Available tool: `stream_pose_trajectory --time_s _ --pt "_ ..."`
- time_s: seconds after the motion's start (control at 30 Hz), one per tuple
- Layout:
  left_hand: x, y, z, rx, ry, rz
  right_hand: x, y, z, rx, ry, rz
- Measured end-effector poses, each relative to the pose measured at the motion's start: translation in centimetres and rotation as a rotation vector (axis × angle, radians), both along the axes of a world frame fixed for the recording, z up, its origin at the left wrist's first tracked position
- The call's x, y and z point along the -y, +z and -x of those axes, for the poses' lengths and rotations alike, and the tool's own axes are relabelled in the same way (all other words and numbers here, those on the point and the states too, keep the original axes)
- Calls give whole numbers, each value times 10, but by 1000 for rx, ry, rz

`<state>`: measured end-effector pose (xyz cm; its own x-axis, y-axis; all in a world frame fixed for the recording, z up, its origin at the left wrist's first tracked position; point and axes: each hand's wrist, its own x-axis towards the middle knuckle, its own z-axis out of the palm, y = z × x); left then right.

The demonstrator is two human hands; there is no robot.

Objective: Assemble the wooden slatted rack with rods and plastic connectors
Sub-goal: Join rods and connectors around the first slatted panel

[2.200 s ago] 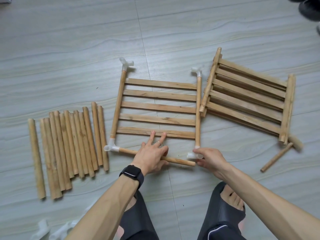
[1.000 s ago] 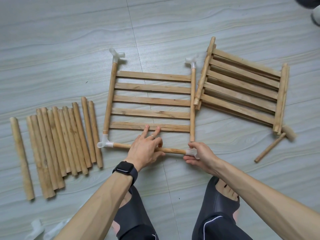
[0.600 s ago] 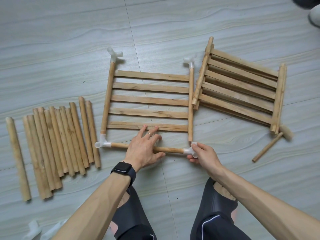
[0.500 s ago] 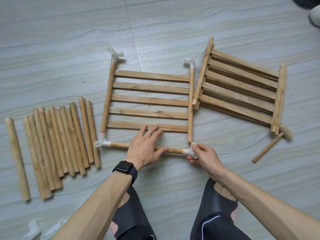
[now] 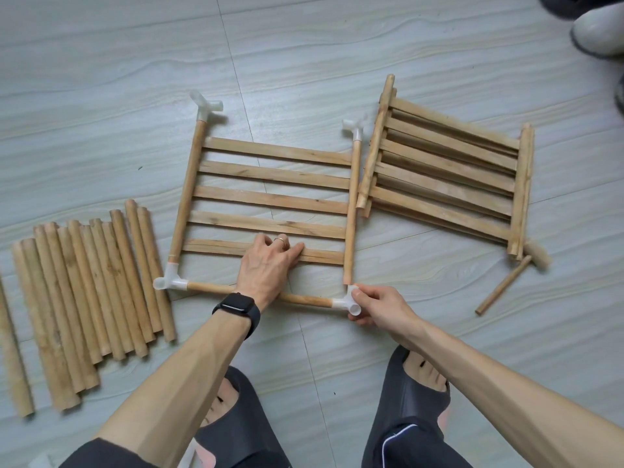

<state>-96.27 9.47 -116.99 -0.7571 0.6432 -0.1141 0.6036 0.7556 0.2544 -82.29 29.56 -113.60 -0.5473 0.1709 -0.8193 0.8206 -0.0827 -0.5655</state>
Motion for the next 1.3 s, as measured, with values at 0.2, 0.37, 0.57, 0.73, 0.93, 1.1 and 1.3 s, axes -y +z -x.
stream_pose_trajectory --time_s 0.2,0.37,0.57,0.73,0.93,1.1,1.3 --pt "3 -2 11 5 -44 20 -5 -11 4 43 6 51" --pt "6 2 15 -22 -44 -44 -11 -11 0 70 -151 316" --pt "0 0 24 6 -37 -113 -17 -9 8 81 -412 616" --pt "-4 11 25 17 -4 -167 -12 3 22 32 -520 674" --pt "-8 27 24 36 46 -227 -8 18 28 -41 -641 728" --pt "-7 31 22 82 70 -231 -8 23 25 -46 -645 819" --pt "-12 38 24 101 55 -225 -6 24 23 -77 -709 910"
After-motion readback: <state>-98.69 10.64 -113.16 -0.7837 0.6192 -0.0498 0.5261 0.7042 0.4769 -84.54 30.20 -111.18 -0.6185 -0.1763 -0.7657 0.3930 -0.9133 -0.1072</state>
